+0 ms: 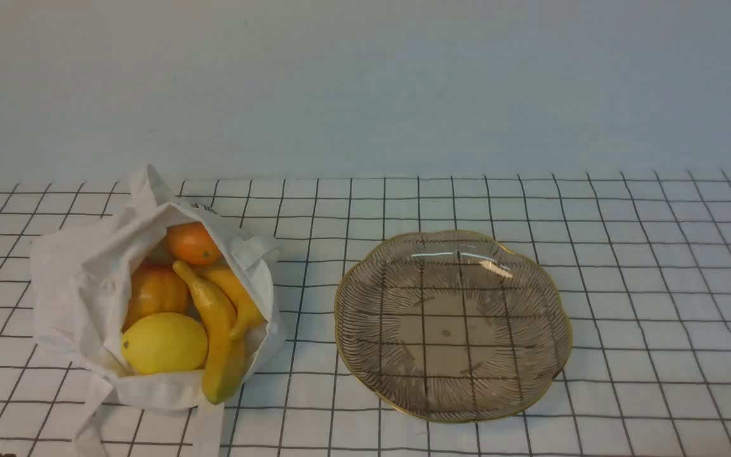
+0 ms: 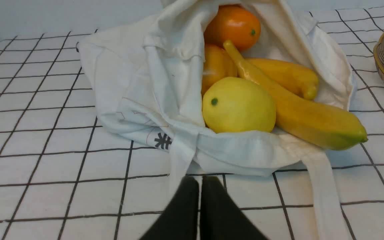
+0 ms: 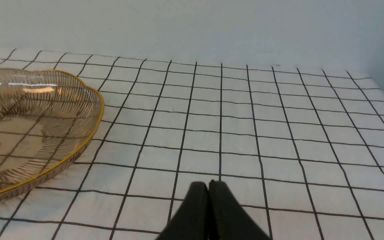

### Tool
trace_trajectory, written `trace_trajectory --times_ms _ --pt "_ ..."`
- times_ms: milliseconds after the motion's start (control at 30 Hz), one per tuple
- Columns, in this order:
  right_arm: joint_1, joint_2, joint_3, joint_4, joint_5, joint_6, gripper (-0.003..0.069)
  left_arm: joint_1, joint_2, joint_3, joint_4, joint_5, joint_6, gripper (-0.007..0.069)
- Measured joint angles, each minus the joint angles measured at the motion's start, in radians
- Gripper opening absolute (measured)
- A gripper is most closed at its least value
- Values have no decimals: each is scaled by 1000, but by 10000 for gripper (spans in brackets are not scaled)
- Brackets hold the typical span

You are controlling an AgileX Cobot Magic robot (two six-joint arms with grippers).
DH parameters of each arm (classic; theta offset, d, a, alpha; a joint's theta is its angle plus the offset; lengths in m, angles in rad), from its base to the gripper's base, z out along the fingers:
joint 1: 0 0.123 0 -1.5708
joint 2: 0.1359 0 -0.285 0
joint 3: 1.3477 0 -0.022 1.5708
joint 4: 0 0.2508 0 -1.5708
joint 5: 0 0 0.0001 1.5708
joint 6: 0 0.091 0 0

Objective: Take the fruit out of the bag on the white checkered tablecloth and place them on the plate.
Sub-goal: 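Reach into the white bag and grasp the banana with the left gripper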

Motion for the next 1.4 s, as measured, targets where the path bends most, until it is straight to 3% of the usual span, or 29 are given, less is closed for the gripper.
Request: trace_trajectory --times_ms 800,867,1000,1167,1300,1400 --pt "0 0 0 -1 0 0 -14 0 0 0 -12 -15 -3 -8" --pt "0 0 0 -1 0 0 -14 0 0 1 -60 -49 -22 -8" --pt "0 0 0 -1 0 0 -14 0 0 1 -286 -186 -115 -8" --pt "0 0 0 -1 0 0 -14 0 0 1 -527 -372 -143 -8" --pt "0 0 0 -1 0 0 -14 0 0 1 -675 -541 -144 -8" --pt "0 0 0 -1 0 0 -14 0 0 -7 -713 -639 -145 -8"
